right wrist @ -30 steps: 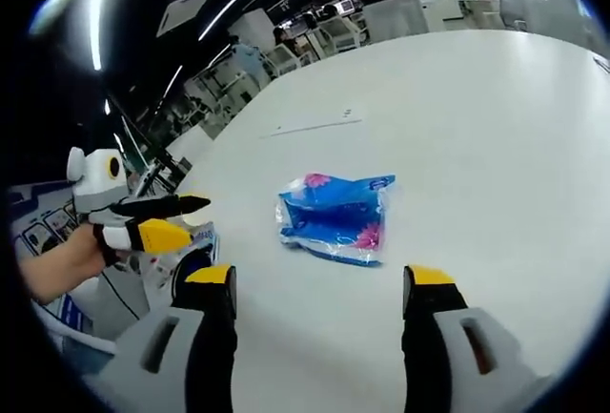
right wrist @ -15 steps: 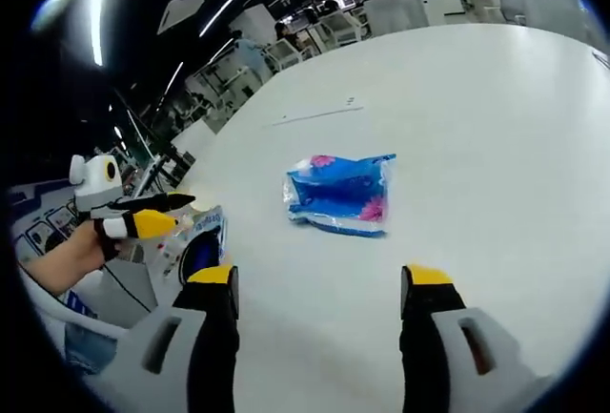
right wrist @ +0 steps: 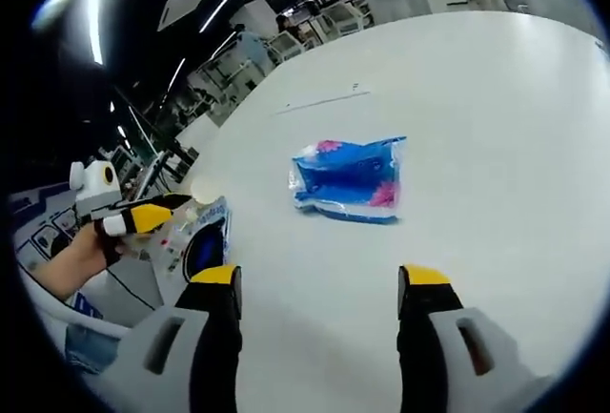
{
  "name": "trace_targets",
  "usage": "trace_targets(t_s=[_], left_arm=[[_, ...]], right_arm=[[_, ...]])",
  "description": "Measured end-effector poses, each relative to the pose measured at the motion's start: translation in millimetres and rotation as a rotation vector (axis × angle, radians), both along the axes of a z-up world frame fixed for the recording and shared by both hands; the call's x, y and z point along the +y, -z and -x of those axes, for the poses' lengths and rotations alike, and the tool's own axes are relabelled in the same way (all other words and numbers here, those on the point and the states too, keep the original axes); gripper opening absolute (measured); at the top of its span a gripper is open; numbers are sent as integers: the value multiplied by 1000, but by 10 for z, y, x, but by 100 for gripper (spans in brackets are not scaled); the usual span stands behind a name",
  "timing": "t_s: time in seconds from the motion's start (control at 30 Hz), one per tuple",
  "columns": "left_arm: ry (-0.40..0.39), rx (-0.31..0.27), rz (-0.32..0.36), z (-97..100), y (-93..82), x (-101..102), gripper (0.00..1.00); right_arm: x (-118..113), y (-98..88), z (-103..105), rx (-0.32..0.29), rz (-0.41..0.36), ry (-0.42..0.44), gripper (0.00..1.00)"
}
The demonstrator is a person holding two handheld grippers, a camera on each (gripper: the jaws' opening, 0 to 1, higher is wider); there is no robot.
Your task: Arrange the tabletop items into an orderly group along one side of the table until the central work area is clear of visible clutter.
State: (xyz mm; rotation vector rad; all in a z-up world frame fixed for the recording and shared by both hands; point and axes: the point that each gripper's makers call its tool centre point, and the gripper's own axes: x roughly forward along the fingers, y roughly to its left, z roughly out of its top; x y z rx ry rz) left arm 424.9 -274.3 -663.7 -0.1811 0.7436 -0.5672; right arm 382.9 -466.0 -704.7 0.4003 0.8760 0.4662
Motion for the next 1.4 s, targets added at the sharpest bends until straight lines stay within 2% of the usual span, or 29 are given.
trace_targets(t_s=[0.27,0.37,0.47,0.9,1.1,1.4], left_arm=[[-23,11,5,106,62,52,78],[-64,16,19,161,76,126,77],[-104,26,45,245,104,204,77],[-199,41,32,486,170,597,77],[-230,50,39,552,219,646,76],[-236,59,44,560,250,640,76]], right_arm=[[139,10,3,4,-3,-40,65],[224,59,16,34,-32,-48,63],[319,60,40,36,-26,-76,63],[744,39,131,63,-49,-200,62],[876,59,226,94,-69,-224,61],[893,108,288,126,-82,-220,59]])
